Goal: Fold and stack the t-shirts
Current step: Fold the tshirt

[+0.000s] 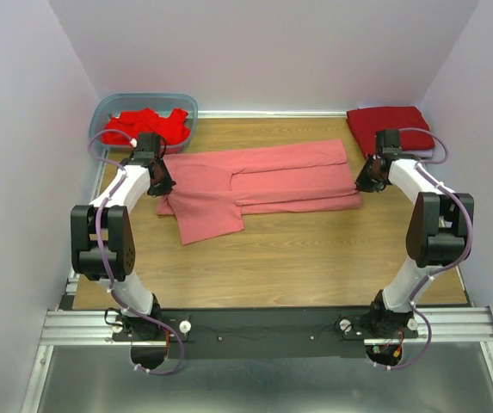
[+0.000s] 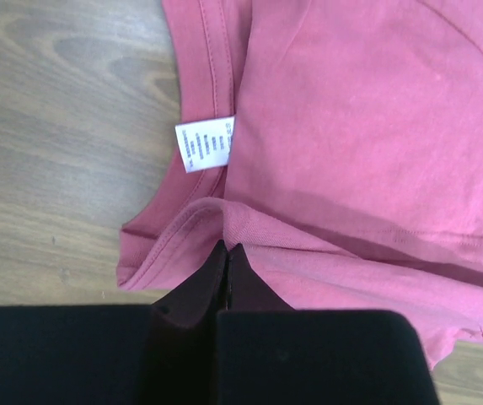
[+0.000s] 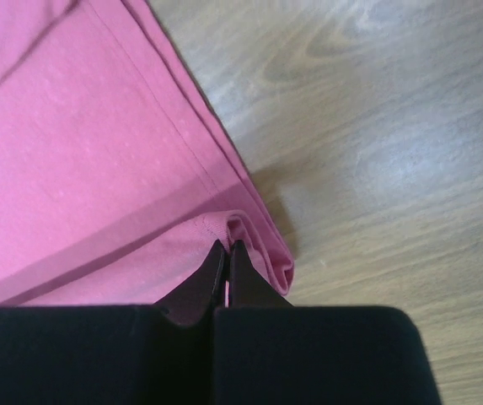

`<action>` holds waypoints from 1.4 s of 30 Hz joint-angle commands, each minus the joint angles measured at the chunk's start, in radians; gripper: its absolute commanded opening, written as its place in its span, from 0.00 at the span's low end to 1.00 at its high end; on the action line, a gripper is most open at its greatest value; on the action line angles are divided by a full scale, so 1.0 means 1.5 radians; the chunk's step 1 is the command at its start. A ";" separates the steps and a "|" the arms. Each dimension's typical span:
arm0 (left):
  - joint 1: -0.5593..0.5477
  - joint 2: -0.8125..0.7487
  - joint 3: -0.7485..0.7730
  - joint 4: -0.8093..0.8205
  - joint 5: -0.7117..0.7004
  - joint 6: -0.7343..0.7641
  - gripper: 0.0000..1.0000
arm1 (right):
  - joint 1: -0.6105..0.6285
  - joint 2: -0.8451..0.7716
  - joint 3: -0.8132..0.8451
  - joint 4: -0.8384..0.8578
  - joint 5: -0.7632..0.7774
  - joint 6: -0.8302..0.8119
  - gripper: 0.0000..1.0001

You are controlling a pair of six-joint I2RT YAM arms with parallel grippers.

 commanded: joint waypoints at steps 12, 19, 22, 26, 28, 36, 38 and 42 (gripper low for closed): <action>0.005 0.061 0.027 0.044 -0.054 0.005 0.00 | -0.003 0.056 0.026 0.067 0.021 0.001 0.00; 0.005 0.069 0.002 0.065 -0.066 -0.001 0.00 | -0.003 0.072 0.037 0.089 0.009 0.001 0.00; 0.005 0.068 -0.005 0.068 -0.070 -0.004 0.00 | -0.003 0.079 0.040 0.092 0.003 0.003 0.00; 0.005 0.064 -0.009 0.069 -0.092 -0.011 0.00 | -0.003 0.086 0.038 0.100 0.005 0.002 0.00; 0.005 0.066 -0.011 0.069 -0.099 -0.016 0.00 | -0.003 0.091 0.038 0.103 0.006 0.001 0.01; 0.005 0.064 -0.024 0.075 -0.106 -0.031 0.22 | -0.003 0.105 0.032 0.131 -0.015 -0.012 0.08; 0.005 0.058 -0.029 0.076 -0.104 -0.032 0.29 | -0.003 0.105 0.033 0.135 -0.038 -0.019 0.12; 0.005 0.031 -0.044 0.080 -0.102 -0.035 0.38 | 0.004 0.084 0.031 0.140 -0.053 -0.036 0.26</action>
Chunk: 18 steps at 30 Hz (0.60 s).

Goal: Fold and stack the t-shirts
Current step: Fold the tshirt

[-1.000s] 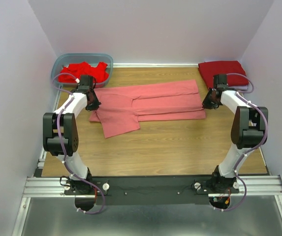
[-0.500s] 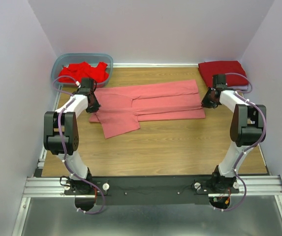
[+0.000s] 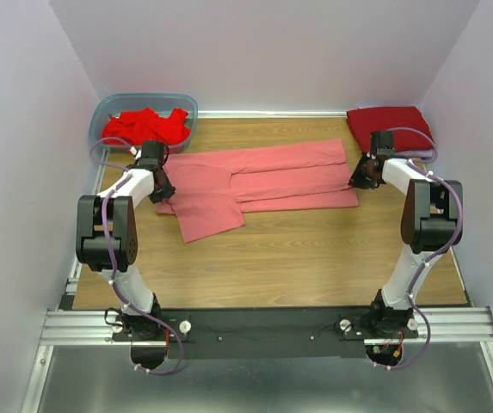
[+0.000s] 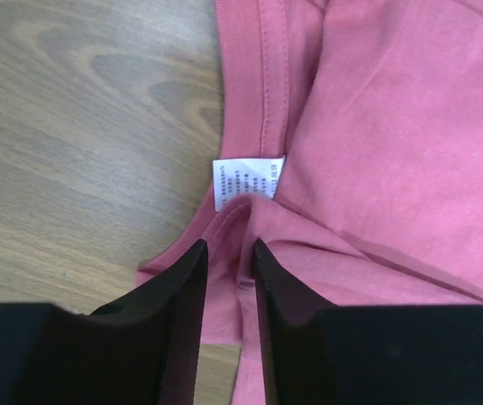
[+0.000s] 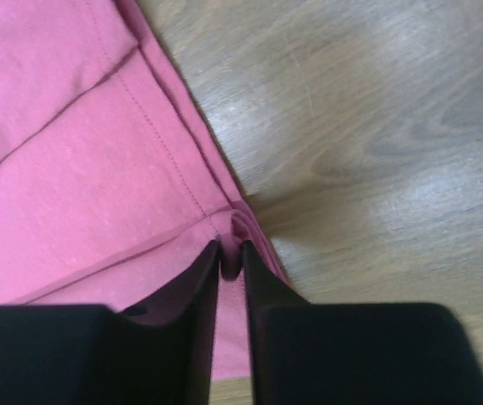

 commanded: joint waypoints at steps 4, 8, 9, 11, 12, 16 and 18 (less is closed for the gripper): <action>0.004 -0.068 -0.032 0.008 -0.022 -0.009 0.48 | 0.014 -0.045 0.007 0.023 -0.025 -0.035 0.46; -0.022 -0.153 -0.076 0.009 -0.037 -0.022 0.59 | 0.045 -0.111 -0.008 0.023 -0.029 -0.042 0.64; -0.030 -0.166 -0.082 0.003 -0.053 -0.021 0.60 | 0.053 -0.124 -0.013 0.022 -0.030 -0.044 0.70; -0.051 -0.205 -0.103 -0.009 -0.074 -0.030 0.68 | 0.079 -0.144 -0.033 0.022 -0.030 -0.046 0.75; -0.074 -0.216 -0.110 -0.018 -0.090 -0.033 0.69 | 0.089 -0.165 -0.040 0.022 -0.032 -0.046 0.78; -0.144 -0.278 -0.166 -0.041 -0.097 -0.070 0.69 | 0.150 -0.217 -0.093 0.022 -0.038 -0.047 0.79; -0.190 -0.290 -0.188 -0.049 -0.082 -0.090 0.67 | 0.174 -0.246 -0.112 0.022 -0.049 -0.041 0.79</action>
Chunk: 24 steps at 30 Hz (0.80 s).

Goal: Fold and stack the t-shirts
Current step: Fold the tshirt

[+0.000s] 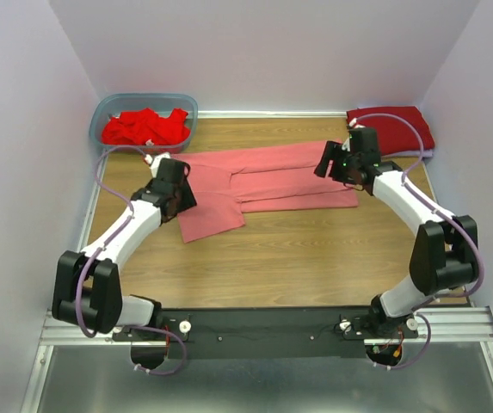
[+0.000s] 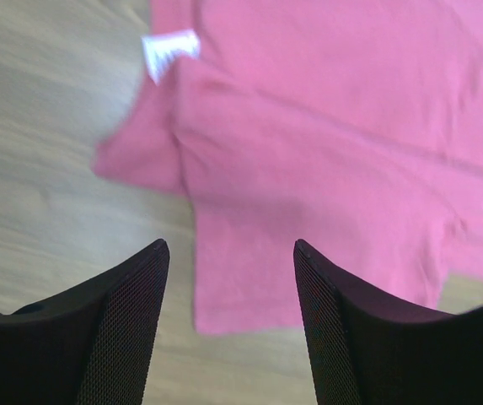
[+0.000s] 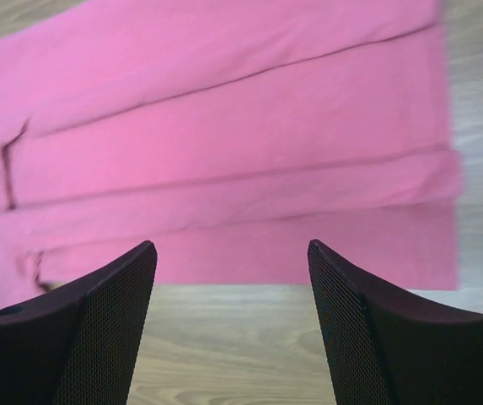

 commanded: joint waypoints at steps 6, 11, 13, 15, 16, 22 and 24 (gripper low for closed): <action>-0.132 -0.012 -0.096 -0.034 -0.026 -0.083 0.59 | 0.064 -0.091 -0.114 -0.003 -0.061 -0.006 0.80; -0.167 0.054 -0.084 -0.029 -0.054 -0.086 0.55 | 0.064 -0.125 -0.151 -0.005 -0.086 -0.015 1.00; -0.173 0.081 -0.076 -0.027 -0.062 -0.085 0.54 | 0.063 -0.134 -0.161 -0.005 -0.087 -0.016 1.00; -0.183 0.093 -0.066 -0.024 -0.070 -0.086 0.53 | 0.064 -0.148 -0.173 -0.005 -0.086 -0.017 1.00; -0.185 0.103 -0.063 -0.024 -0.071 -0.086 0.53 | 0.064 -0.152 -0.177 -0.005 -0.086 -0.019 1.00; -0.188 0.128 -0.057 -0.012 -0.073 -0.087 0.49 | 0.064 -0.168 -0.202 -0.005 -0.086 -0.026 1.00; -0.188 0.129 -0.066 -0.006 -0.069 -0.089 0.44 | 0.063 -0.168 -0.204 -0.006 -0.087 -0.027 1.00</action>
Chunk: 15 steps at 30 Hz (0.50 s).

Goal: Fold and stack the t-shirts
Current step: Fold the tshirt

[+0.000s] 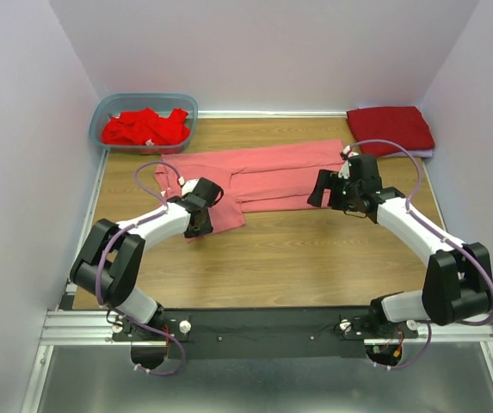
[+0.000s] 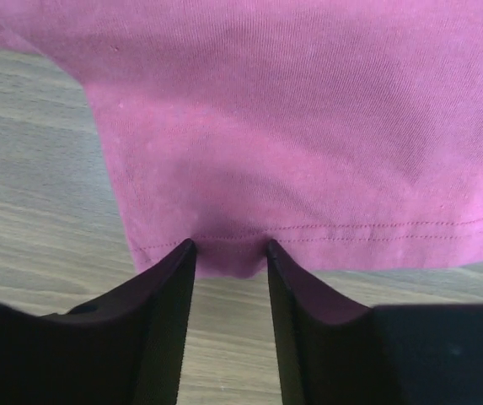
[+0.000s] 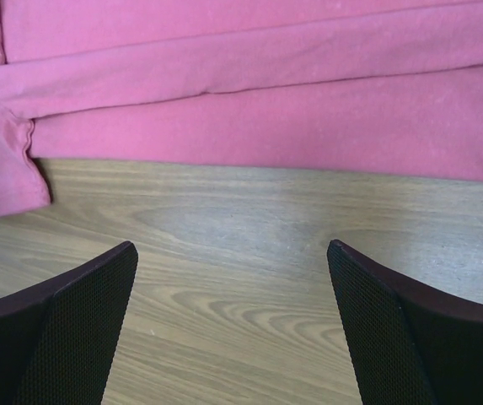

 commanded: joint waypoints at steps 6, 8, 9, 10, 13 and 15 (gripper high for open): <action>-0.004 0.016 -0.027 0.028 -0.009 -0.010 0.19 | 0.002 -0.010 -0.008 -0.004 -0.012 -0.019 1.00; -0.003 0.013 -0.027 0.026 -0.012 -0.006 0.09 | 0.002 -0.007 -0.005 -0.005 -0.008 -0.021 1.00; -0.004 0.011 -0.020 0.017 -0.021 -0.005 0.05 | 0.002 -0.007 -0.005 -0.006 -0.007 -0.022 1.00; -0.004 0.006 -0.014 0.011 -0.027 0.000 0.02 | 0.002 -0.007 -0.004 -0.007 -0.006 -0.023 1.00; -0.003 -0.001 0.025 -0.004 -0.050 0.032 0.00 | 0.002 -0.008 -0.005 -0.008 -0.008 -0.025 1.00; 0.004 0.006 0.070 -0.011 -0.071 0.049 0.00 | 0.002 -0.007 -0.005 -0.009 -0.009 -0.026 1.00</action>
